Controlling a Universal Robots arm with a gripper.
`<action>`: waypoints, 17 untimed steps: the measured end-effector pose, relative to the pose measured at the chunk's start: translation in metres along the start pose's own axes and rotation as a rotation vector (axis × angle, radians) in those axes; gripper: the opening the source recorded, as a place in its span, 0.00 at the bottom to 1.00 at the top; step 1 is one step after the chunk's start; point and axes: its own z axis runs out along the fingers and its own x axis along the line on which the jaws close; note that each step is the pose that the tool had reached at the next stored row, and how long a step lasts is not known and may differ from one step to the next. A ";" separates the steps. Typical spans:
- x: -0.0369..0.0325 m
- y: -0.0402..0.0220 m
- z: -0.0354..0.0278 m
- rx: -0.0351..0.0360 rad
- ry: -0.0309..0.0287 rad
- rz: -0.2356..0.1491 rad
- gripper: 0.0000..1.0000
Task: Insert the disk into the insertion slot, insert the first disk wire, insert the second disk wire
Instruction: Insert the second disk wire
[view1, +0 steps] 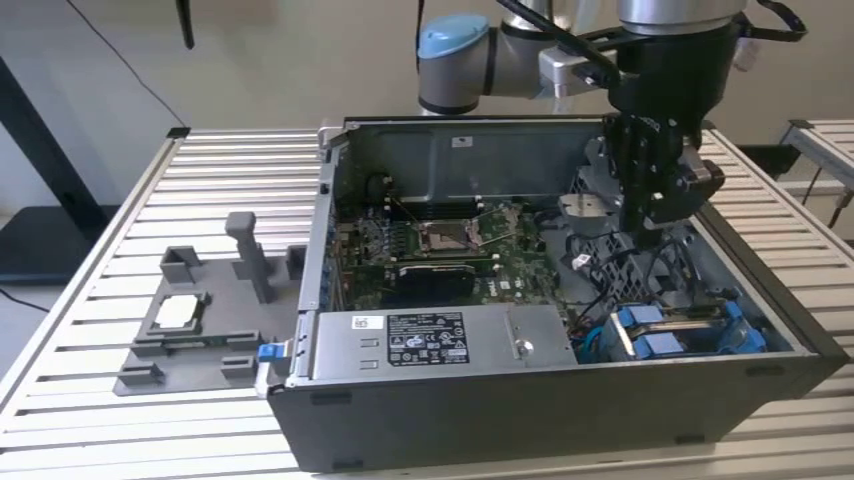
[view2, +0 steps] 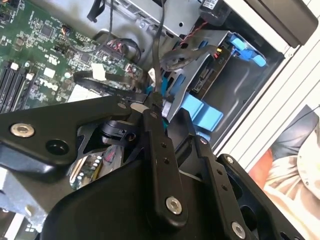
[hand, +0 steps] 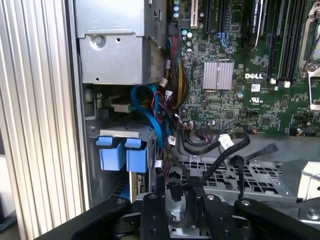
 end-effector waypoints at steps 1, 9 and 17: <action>-0.0004 0.0020 0.0003 0.0040 0.0013 0.000 0.33; -0.0017 0.0059 0.0014 0.0130 0.0052 -0.002 0.33; -0.0028 0.0061 0.0027 0.0234 0.0106 -0.006 0.33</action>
